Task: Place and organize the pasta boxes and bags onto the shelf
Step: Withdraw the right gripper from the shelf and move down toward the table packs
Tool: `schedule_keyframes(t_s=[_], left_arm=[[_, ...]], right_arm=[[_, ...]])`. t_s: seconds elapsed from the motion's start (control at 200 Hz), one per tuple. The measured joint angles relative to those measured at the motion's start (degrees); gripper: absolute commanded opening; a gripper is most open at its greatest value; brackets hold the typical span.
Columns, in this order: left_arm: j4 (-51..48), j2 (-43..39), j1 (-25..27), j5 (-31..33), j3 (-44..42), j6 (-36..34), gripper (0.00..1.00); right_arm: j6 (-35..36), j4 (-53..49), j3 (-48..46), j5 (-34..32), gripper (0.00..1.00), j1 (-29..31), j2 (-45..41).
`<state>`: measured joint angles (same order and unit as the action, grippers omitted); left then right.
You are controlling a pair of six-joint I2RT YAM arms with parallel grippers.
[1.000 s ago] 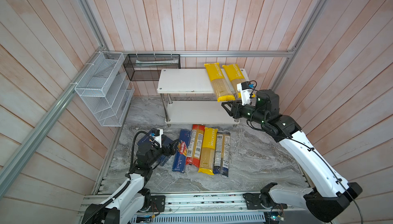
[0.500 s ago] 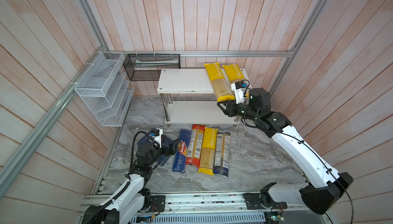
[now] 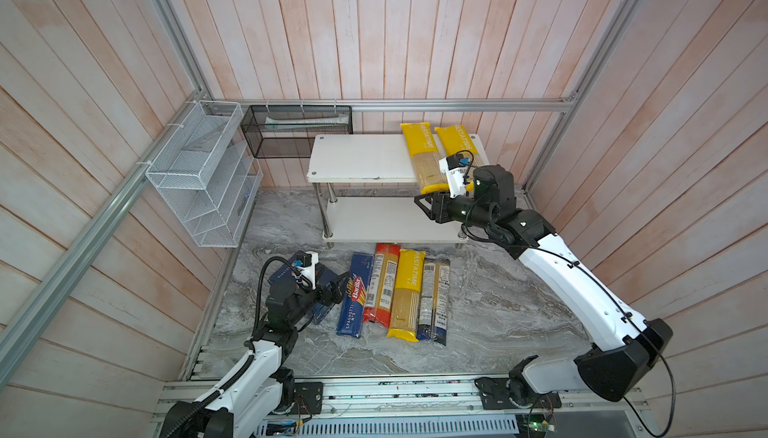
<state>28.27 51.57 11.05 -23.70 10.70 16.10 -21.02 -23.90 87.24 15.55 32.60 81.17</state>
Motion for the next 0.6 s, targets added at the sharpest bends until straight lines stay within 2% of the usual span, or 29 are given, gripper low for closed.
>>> schedule_keyframes(t_s=[0.235, 0.42, 0.6], left_arm=[[0.02, -0.66, 0.00, -0.02, -0.22, 0.04, 1.00], [-0.07, -2.14, 0.00, -0.20, -1.51, 0.26, 1.00], [-0.44, -5.86, 0.24, 0.20, -2.25, 0.31, 1.00]], right_arm=[[0.87, -1.84, -1.60, -2.91, 0.46, 6.12, -1.29], [-1.99, -2.29, -12.44, -8.07, 0.47, 10.47, -10.51], [-6.62, -3.26, -24.00, -13.97, 0.48, 12.13, -17.66]])
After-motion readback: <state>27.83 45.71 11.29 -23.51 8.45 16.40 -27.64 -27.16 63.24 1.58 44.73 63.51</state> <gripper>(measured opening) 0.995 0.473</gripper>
